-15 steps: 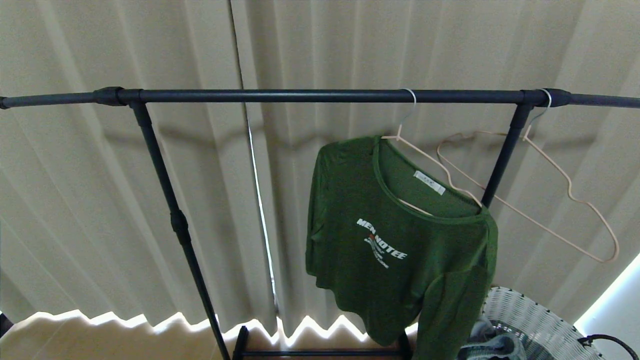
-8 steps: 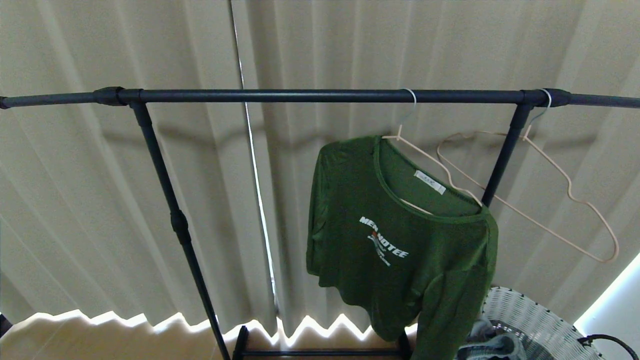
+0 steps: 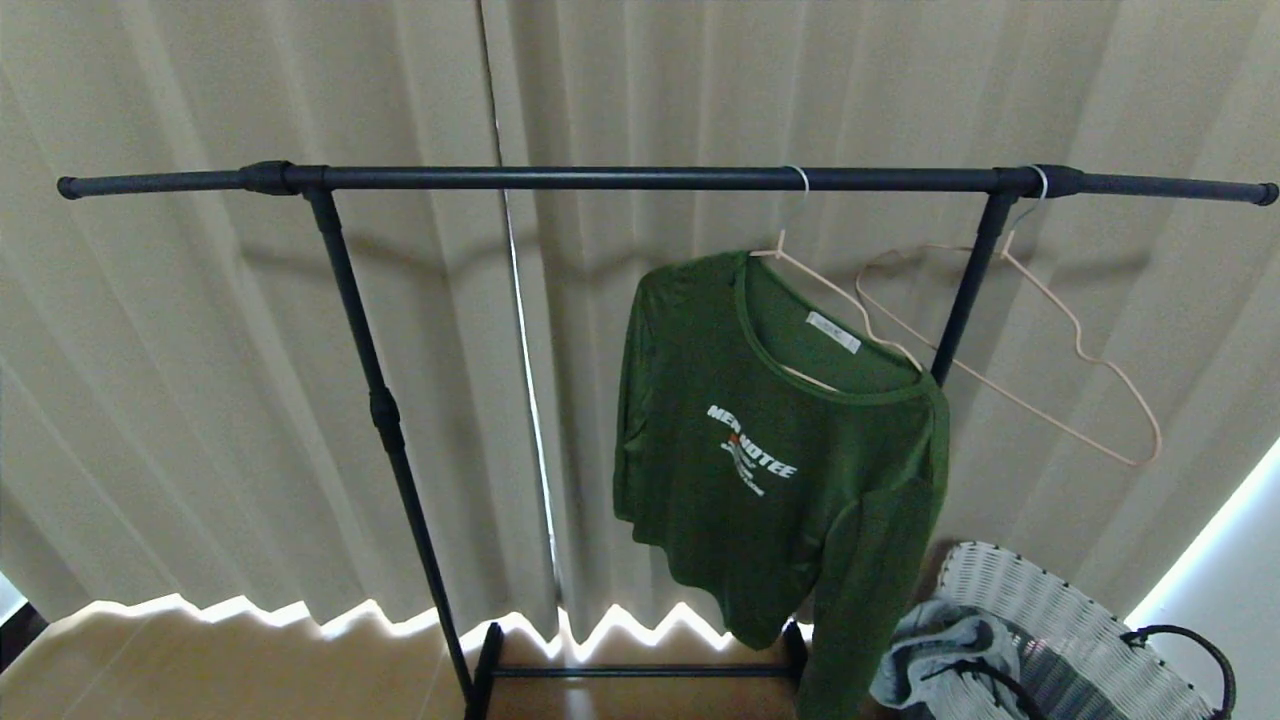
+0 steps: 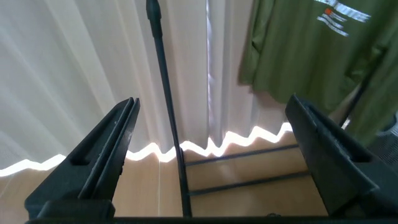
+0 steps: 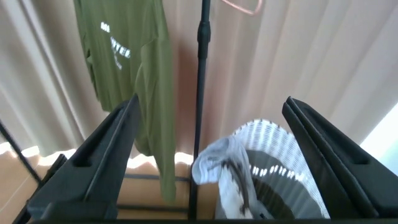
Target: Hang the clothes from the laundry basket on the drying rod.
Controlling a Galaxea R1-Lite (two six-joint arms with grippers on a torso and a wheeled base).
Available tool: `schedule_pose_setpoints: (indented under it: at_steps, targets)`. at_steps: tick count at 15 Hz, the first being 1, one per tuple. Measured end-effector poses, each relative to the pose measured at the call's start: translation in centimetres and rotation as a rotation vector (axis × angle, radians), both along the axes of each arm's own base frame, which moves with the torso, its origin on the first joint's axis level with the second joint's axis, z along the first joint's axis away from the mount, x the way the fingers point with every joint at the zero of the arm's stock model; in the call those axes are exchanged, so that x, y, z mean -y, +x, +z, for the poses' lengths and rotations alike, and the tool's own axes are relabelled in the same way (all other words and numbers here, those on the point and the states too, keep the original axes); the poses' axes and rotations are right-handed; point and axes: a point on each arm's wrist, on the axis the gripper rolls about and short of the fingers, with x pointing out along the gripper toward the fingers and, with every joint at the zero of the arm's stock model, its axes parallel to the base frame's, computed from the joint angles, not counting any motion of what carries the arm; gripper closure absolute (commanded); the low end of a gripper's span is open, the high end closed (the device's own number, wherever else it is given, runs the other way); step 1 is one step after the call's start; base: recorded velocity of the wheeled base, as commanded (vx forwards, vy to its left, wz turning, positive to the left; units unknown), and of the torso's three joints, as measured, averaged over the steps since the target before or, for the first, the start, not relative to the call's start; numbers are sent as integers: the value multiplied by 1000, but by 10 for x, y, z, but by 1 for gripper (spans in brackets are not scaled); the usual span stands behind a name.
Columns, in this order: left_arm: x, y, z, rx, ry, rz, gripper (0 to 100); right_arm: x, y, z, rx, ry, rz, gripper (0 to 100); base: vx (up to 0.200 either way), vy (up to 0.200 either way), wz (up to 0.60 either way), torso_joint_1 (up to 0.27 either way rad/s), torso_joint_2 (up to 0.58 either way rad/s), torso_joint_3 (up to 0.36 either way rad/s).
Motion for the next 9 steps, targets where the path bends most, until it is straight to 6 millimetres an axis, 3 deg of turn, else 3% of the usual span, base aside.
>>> schedule_pose_setpoints:
  at_steps: [9]
  targets:
    - [0,0,0,3,-3,4,0,0,0,0,2,-6,-3,0,0,0,0,-7,25,14]
